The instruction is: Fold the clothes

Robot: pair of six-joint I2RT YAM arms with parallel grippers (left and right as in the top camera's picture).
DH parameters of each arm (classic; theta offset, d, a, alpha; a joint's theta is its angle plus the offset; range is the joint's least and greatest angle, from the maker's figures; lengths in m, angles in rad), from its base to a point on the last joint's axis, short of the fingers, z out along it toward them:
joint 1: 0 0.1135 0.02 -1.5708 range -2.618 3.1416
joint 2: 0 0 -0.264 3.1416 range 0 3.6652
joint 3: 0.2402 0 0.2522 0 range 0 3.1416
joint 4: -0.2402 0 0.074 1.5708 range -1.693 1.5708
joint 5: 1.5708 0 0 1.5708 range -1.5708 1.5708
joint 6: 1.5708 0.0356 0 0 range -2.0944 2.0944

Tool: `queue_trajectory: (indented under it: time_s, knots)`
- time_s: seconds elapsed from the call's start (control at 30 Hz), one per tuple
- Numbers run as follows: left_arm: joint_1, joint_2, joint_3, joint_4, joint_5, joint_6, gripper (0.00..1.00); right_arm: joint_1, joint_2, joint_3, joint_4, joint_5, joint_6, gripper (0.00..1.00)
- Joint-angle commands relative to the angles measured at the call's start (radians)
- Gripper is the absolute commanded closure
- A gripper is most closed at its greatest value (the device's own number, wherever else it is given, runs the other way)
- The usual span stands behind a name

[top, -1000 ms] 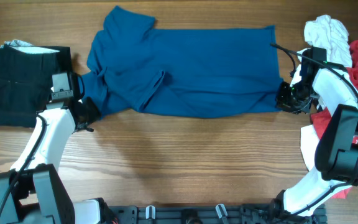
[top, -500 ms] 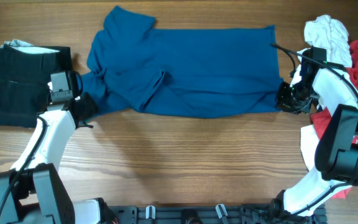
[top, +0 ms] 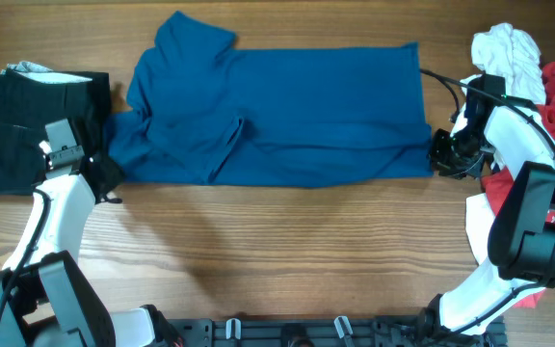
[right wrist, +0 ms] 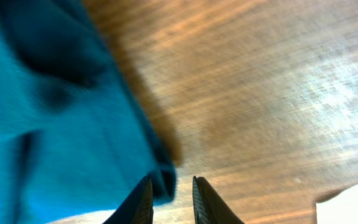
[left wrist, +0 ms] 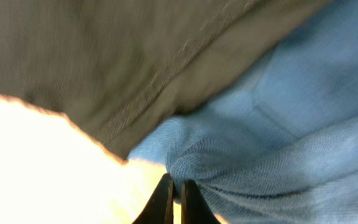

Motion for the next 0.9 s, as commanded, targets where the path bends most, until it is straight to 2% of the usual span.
queue_trajectory:
  time_s: [0.0, 0.1, 0.3, 0.33, 0.4, 0.43, 0.47, 0.53, 0.7, 0.87]
  knots:
    - [0.012, 0.01, -0.006, -0.151, -0.061, -0.129, 0.96, -0.018, 0.014, -0.008, -0.026, 0.085, 0.093, 0.85]
    - [0.012, 0.009, -0.006, -0.258, -0.073, -0.22, 0.96, -0.062, 0.014, -0.008, -0.069, 0.1, 0.148, 0.96]
    - [0.012, 0.001, -0.006, -0.329, -0.158, -0.261, 0.96, -0.111, 0.014, -0.008, -0.108, 0.109, 0.131, 0.96]
    - [0.012, 0.001, -0.006, -0.325, -0.157, -0.261, 0.96, -0.111, 0.014, -0.007, -0.077, 0.015, 0.055, 0.96]
    - [0.012, 0.001, -0.006, -0.313, -0.137, -0.258, 0.96, -0.105, 0.014, -0.007, -0.012, -0.222, -0.092, 0.87]
    - [0.012, 0.001, -0.006, -0.306, -0.131, -0.258, 0.96, -0.104, 0.014, -0.007, 0.018, -0.285, -0.117, 0.81]
    - [0.012, 0.001, -0.006, -0.3, -0.128, -0.258, 0.96, -0.101, 0.014, -0.007, 0.06, -0.316, -0.117, 0.7]
    - [0.012, 0.001, -0.006, -0.291, -0.127, -0.258, 0.96, -0.094, 0.014, -0.006, 0.13, -0.328, -0.121, 0.59]
    - [0.012, 0.001, -0.006, -0.28, -0.119, -0.258, 0.96, -0.048, 0.014, -0.013, 0.161, -0.314, -0.142, 0.59]
    - [0.012, 0.001, -0.006, -0.275, -0.113, -0.258, 0.96, 0.015, 0.019, -0.07, 0.18, -0.136, -0.132, 0.54]
